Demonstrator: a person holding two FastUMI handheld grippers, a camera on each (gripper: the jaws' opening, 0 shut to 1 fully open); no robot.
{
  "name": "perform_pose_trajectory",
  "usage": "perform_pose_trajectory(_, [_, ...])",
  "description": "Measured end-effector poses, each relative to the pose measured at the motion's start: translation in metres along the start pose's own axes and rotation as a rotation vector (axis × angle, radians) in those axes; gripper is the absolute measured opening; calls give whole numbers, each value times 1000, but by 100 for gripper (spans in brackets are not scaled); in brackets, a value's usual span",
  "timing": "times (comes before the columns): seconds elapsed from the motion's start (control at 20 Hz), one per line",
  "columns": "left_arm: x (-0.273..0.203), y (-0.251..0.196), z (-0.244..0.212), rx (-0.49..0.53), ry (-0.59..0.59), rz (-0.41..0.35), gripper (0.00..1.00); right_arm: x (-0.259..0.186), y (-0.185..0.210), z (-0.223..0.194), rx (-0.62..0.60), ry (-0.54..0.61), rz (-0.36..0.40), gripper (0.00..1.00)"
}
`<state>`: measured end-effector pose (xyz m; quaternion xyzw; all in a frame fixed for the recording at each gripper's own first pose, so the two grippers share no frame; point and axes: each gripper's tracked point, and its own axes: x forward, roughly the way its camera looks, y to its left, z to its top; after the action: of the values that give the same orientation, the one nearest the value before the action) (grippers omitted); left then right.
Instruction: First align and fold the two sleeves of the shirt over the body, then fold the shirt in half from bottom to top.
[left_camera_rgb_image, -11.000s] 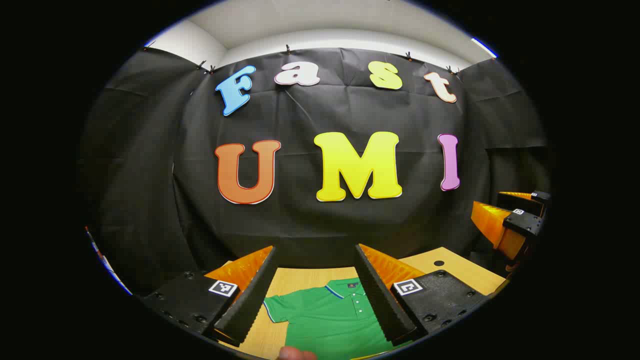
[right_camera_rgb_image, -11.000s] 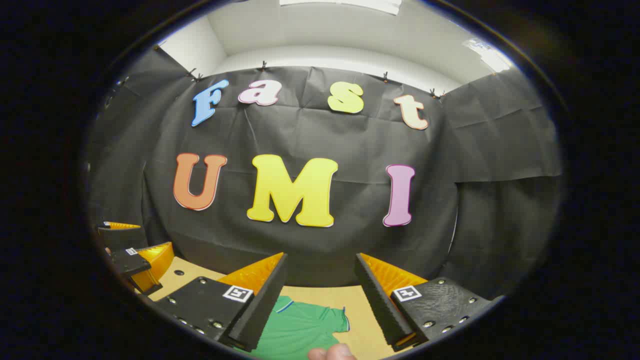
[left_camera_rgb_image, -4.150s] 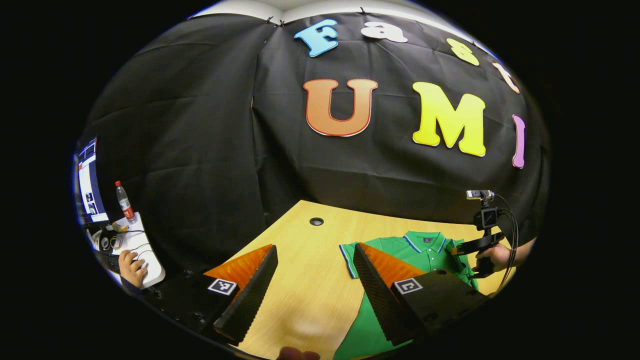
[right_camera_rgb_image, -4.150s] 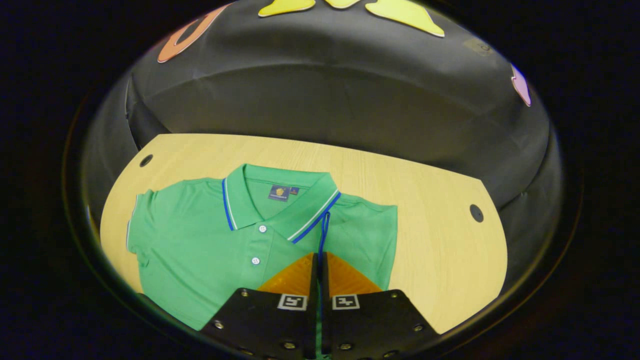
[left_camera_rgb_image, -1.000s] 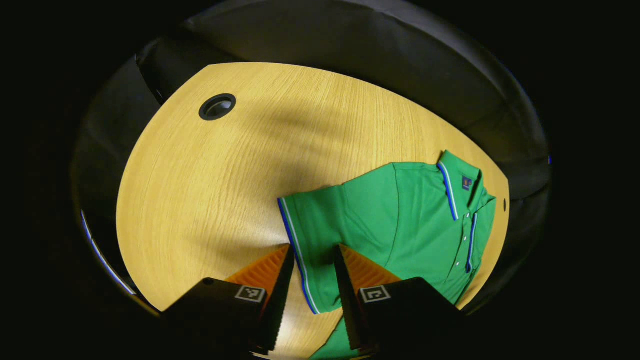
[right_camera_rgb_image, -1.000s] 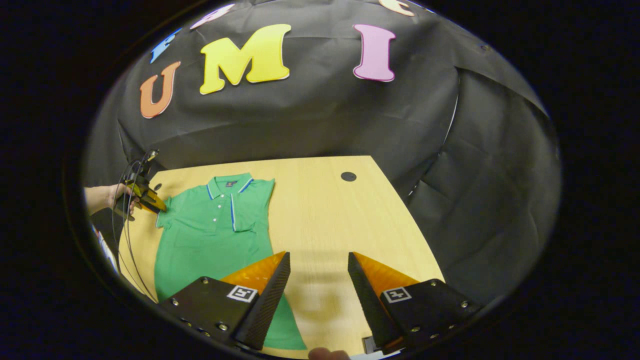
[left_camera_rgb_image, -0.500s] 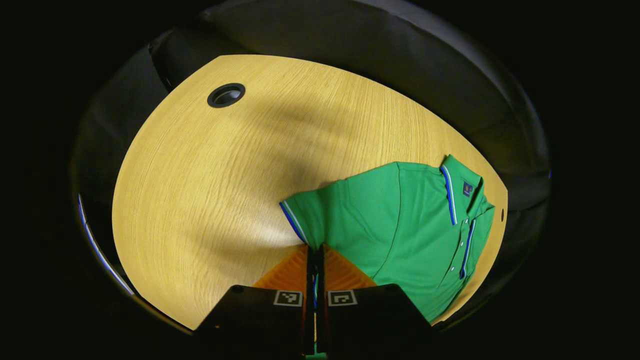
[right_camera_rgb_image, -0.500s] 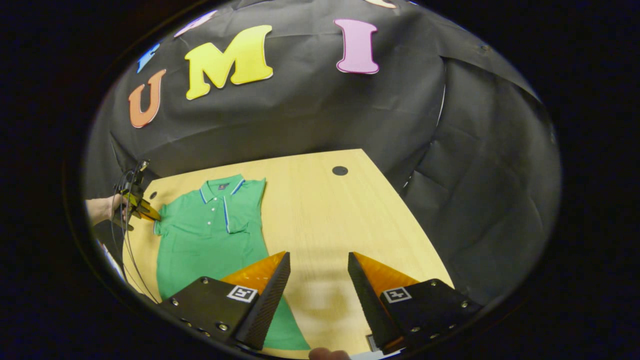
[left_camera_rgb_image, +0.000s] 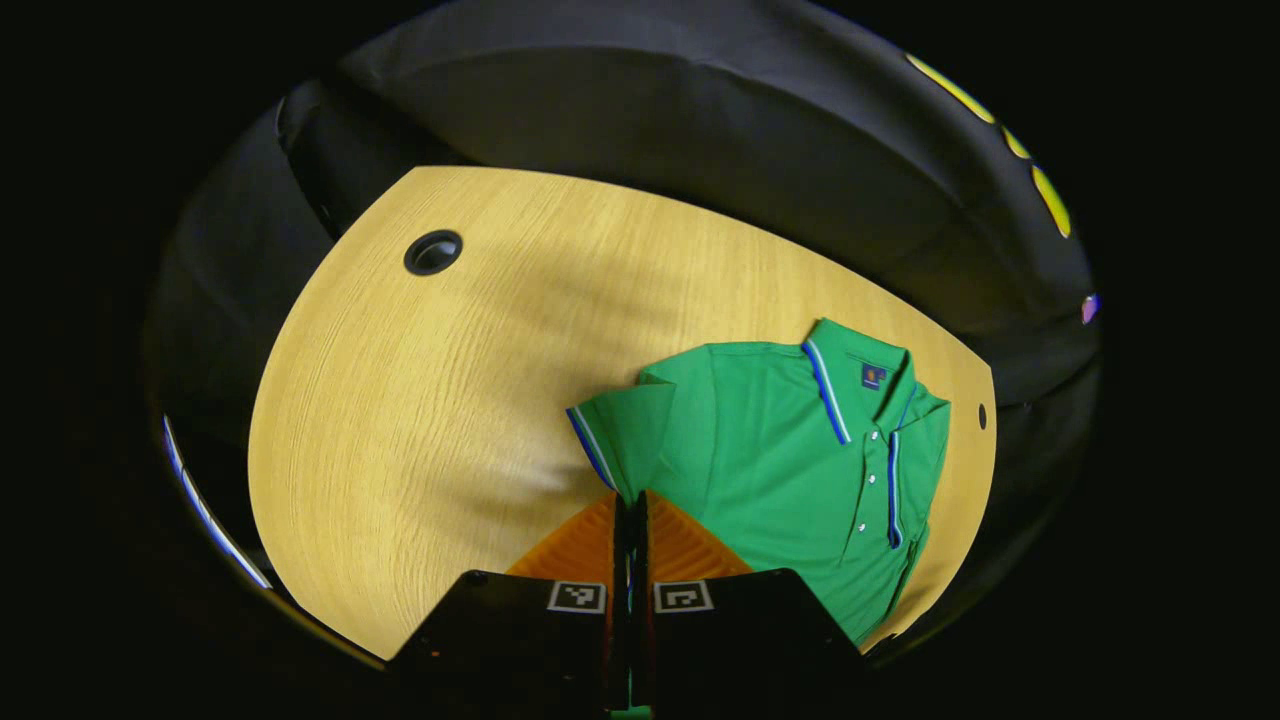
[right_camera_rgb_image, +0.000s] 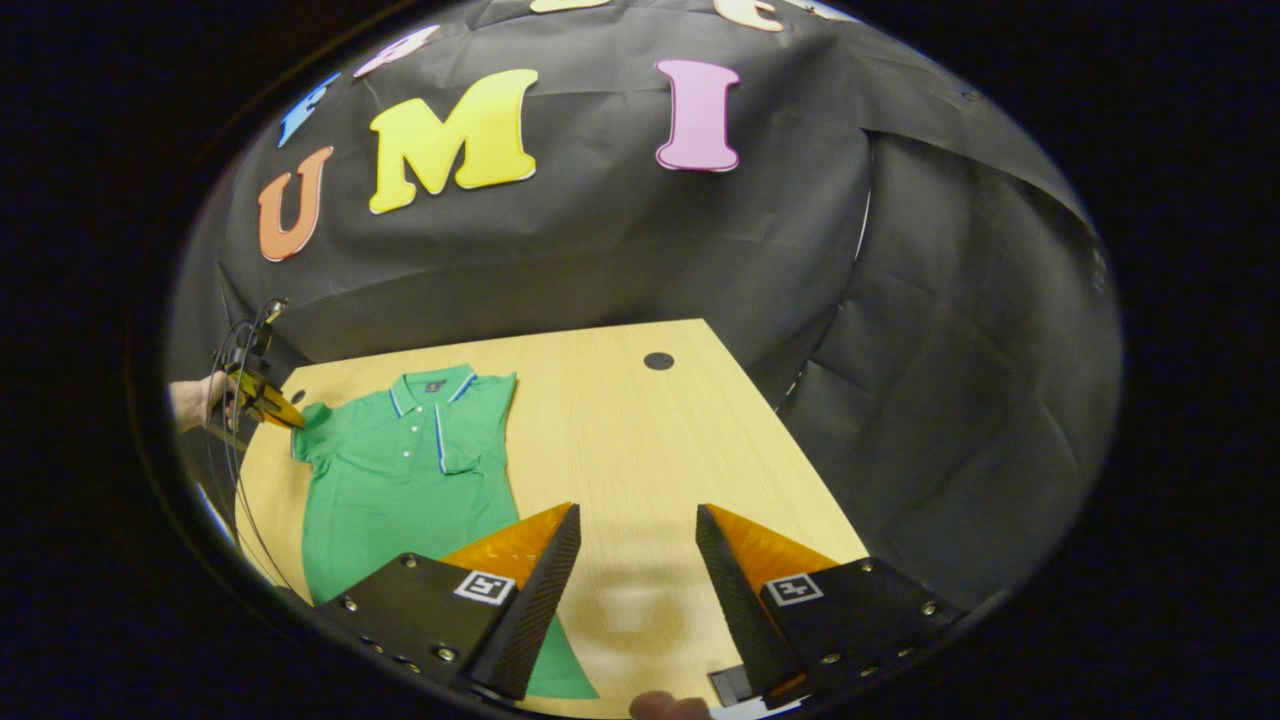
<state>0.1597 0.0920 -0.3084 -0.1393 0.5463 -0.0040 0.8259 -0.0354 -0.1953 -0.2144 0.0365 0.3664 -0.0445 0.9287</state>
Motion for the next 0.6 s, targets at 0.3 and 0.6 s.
perform_pose_trajectory(0.3, [-11, -61, 1, 152, -37, -25, 4, -13, -22, -15, 52, 3, -24, 76])
perform_pose_trajectory(0.6, [7, -93, -9, 182, -10, -25, 4, -26, -46, -30, 82, 5, -70, 76])
